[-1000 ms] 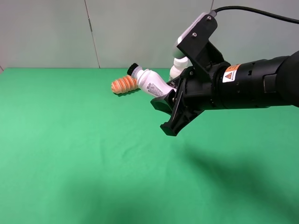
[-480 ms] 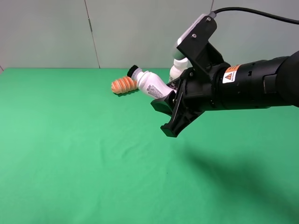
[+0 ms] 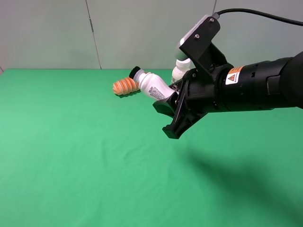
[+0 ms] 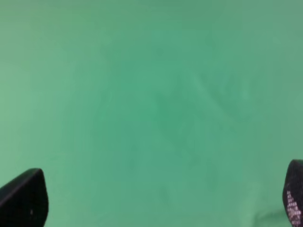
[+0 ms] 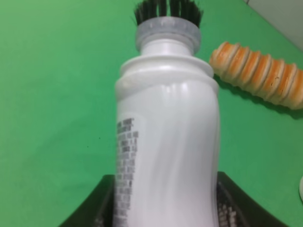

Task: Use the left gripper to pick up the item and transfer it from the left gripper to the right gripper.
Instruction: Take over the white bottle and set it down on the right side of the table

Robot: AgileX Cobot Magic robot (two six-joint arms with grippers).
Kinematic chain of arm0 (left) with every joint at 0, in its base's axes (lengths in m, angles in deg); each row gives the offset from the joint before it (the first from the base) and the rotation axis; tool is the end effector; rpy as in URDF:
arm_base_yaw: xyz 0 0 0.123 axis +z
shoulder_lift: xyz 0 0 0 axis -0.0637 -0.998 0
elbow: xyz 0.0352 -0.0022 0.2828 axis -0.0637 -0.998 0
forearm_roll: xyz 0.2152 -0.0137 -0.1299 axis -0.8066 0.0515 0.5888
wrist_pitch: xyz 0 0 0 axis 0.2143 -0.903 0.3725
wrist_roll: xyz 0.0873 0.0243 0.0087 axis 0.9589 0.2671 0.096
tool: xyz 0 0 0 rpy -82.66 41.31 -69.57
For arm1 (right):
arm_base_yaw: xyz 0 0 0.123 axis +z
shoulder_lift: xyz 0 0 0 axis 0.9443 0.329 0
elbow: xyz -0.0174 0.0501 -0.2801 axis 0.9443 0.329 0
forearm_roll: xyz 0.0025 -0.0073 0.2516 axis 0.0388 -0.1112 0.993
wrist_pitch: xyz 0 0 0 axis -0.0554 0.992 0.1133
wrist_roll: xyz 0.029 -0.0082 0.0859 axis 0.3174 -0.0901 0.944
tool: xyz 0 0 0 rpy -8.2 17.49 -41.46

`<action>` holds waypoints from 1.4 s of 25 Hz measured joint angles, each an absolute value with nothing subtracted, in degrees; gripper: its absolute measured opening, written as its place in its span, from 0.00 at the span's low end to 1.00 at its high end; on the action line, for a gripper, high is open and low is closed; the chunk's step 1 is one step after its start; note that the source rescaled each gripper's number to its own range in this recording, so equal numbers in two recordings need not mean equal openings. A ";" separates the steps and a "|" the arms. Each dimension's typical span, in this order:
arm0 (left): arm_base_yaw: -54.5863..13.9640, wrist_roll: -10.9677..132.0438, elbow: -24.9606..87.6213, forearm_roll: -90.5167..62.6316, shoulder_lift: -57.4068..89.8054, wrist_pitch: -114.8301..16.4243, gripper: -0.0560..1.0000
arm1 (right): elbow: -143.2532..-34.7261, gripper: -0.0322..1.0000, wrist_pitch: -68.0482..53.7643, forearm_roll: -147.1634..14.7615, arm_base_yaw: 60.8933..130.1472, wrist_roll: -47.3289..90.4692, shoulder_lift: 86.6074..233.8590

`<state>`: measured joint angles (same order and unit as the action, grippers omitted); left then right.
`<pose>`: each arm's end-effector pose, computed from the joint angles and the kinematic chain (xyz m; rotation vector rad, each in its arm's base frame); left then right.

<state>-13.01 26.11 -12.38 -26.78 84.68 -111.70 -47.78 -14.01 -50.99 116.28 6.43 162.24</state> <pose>-0.0101 0.0021 0.3045 0.2995 2.0814 -0.1930 0.1860 0.1914 0.2446 -1.0999 1.8712 0.3250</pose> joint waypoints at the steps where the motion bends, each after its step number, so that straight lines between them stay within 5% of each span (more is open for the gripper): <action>1: -13.01 26.11 -13.20 -26.68 86.14 -111.70 1.00 | -47.78 0.04 -14.01 -50.99 116.28 6.43 162.24; 27: -13.01 24.88 -20.34 -26.68 89.52 -105.91 1.00 | -47.78 0.03 -14.01 -50.99 116.28 7.66 162.24; 35: -4.19 24.88 -20.34 -26.68 89.52 -105.87 1.00 | -47.78 0.03 -11.44 -50.99 116.28 8.85 162.24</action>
